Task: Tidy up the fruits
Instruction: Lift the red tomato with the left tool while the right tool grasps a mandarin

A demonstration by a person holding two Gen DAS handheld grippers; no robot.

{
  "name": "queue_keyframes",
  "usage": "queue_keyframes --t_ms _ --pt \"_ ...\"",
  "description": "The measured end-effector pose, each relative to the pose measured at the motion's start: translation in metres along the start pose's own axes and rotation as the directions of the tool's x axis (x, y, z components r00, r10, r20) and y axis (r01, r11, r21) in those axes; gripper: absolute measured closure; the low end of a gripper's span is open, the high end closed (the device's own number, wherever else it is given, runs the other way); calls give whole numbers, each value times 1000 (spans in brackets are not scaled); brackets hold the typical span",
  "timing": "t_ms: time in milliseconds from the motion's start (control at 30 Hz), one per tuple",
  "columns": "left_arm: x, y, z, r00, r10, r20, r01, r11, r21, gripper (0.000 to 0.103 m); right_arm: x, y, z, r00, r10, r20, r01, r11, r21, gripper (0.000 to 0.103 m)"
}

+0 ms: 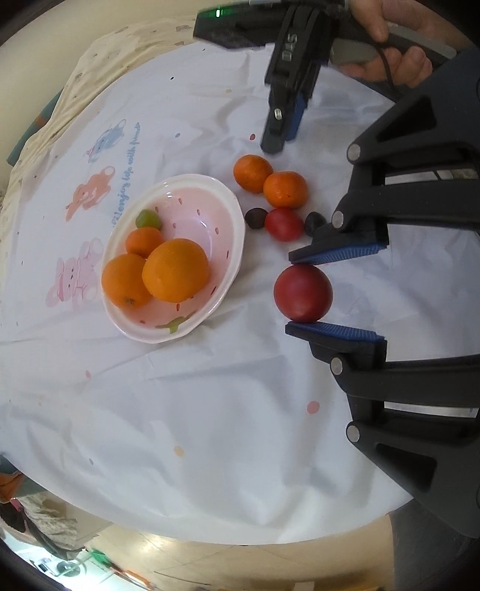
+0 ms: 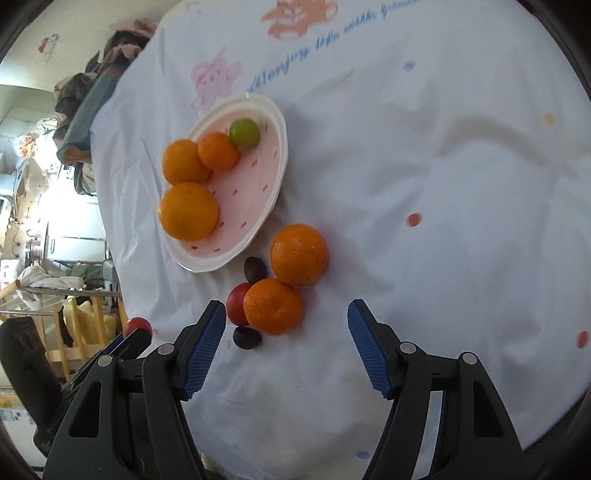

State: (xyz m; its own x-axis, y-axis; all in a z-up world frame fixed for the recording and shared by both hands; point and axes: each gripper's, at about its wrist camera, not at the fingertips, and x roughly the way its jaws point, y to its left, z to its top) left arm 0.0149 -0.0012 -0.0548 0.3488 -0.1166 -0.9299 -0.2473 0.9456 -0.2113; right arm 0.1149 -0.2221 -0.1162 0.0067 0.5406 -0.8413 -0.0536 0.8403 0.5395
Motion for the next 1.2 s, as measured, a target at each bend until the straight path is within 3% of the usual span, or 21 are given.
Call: queue_keyframes --t_ms 267,333,500,733,933,1067,1200 --pt "3 1 2 1000 -10 -17 9 1000 -5 76 37 13 0 997 -15 -70 12 999 -40 47" --pt "4 1 2 1000 -10 -19 10 1000 -2 76 37 13 -1 997 -29 -68 26 999 -42 57" --pt "5 -1 2 1000 -6 -17 6 1000 3 76 32 15 -3 997 -45 -62 41 997 -66 57" --pt "-5 2 10 1000 -17 -10 17 1000 -6 76 0 26 -12 999 35 -40 -39 995 -91 58" --pt "-24 12 53 999 11 45 -10 1000 -22 76 -44 34 15 989 130 65 -123 986 -110 58" --pt "-24 12 78 998 34 55 -34 999 7 76 -54 46 41 983 145 109 -130 983 -133 58" --pt "-16 12 98 1000 -13 25 13 1000 3 76 -58 54 73 982 140 129 -118 980 -161 58"
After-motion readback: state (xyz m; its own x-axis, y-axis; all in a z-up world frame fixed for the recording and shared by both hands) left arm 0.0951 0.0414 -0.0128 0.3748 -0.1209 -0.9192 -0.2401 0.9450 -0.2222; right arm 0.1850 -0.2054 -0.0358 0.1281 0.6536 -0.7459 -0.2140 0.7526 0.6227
